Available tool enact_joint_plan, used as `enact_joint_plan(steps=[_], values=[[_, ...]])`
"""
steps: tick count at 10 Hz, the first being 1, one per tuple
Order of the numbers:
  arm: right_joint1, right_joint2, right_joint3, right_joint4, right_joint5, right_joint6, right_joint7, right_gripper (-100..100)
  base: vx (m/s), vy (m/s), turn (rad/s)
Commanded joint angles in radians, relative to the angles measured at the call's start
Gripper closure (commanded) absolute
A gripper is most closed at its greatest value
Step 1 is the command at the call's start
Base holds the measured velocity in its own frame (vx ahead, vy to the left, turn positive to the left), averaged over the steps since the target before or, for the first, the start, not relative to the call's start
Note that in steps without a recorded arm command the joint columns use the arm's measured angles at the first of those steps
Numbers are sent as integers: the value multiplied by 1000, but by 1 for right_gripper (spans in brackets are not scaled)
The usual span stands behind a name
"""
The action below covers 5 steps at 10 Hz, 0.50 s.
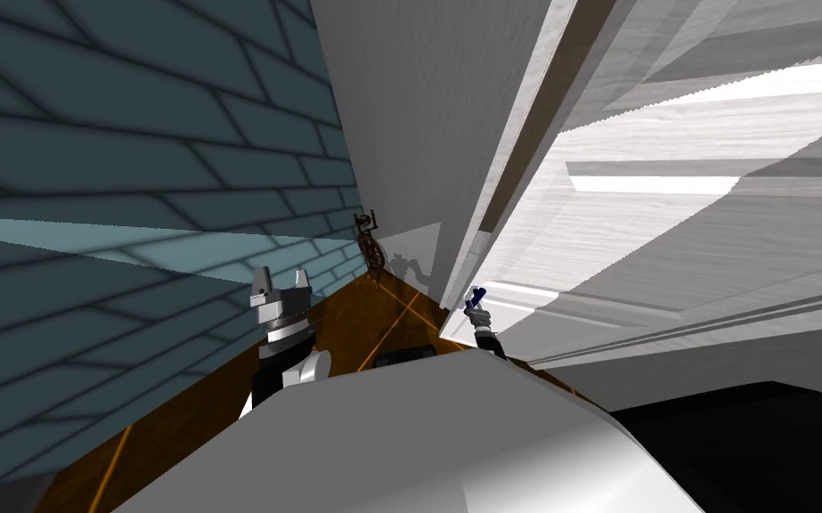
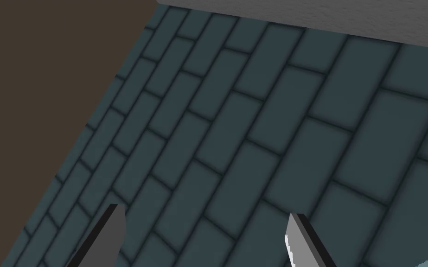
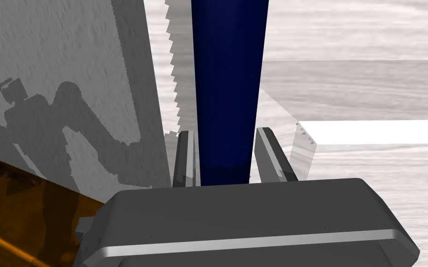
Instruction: Pull the door open
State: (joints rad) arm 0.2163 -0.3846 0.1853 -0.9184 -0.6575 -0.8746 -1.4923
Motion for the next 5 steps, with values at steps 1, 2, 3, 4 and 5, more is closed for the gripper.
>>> enact_joint_plan(steps=[1, 2, 3, 4, 5], values=[[9, -10, 23, 0, 13, -12, -16, 100, -244, -15, 68], [18, -20, 44, -9, 25, -19, -29, 100, -257, -31, 77], [24, -26, 58, -15, 32, -23, -37, 100, -244, -6, 66], [31, -34, 74, -23, 41, -29, -46, 100, -263, -27, 55], [35, -39, 84, -27, 47, -33, -53, 100, -265, -40, 59]])
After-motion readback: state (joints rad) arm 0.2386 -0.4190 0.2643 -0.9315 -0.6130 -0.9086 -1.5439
